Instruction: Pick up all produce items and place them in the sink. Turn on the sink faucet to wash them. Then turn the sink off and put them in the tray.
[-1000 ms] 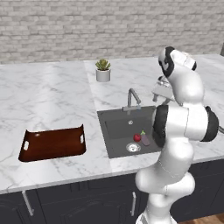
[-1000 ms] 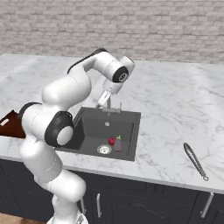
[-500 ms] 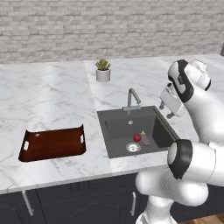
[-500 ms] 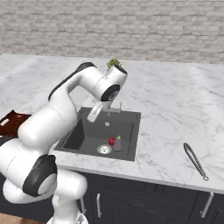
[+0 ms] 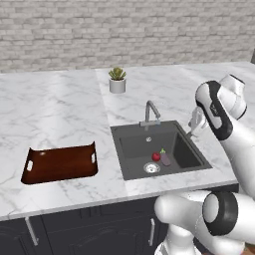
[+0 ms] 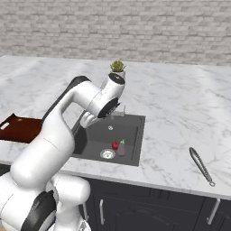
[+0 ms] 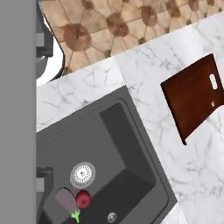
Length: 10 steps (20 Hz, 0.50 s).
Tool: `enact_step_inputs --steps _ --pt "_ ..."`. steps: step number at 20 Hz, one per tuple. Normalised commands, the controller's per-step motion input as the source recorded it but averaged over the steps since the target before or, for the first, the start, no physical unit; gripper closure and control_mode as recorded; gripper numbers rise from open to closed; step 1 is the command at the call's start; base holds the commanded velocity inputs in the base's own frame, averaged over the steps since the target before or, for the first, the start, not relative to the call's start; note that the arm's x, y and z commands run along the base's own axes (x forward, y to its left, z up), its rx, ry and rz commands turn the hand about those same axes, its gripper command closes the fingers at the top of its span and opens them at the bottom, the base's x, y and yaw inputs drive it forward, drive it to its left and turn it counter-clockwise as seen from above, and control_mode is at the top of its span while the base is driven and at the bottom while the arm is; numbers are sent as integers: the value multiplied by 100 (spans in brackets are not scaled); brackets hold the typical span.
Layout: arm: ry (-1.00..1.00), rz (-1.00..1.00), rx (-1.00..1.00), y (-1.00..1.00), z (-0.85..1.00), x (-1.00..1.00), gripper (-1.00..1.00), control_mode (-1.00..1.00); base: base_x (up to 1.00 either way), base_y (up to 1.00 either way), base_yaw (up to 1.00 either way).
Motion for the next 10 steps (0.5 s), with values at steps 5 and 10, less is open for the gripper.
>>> enact_step_inputs --steps 5,10 --pt "2 -51 0 2 0 0 -100 -100 0 0 0" --pt "5 -48 0 0 0 1 -100 -100 0 0 0"
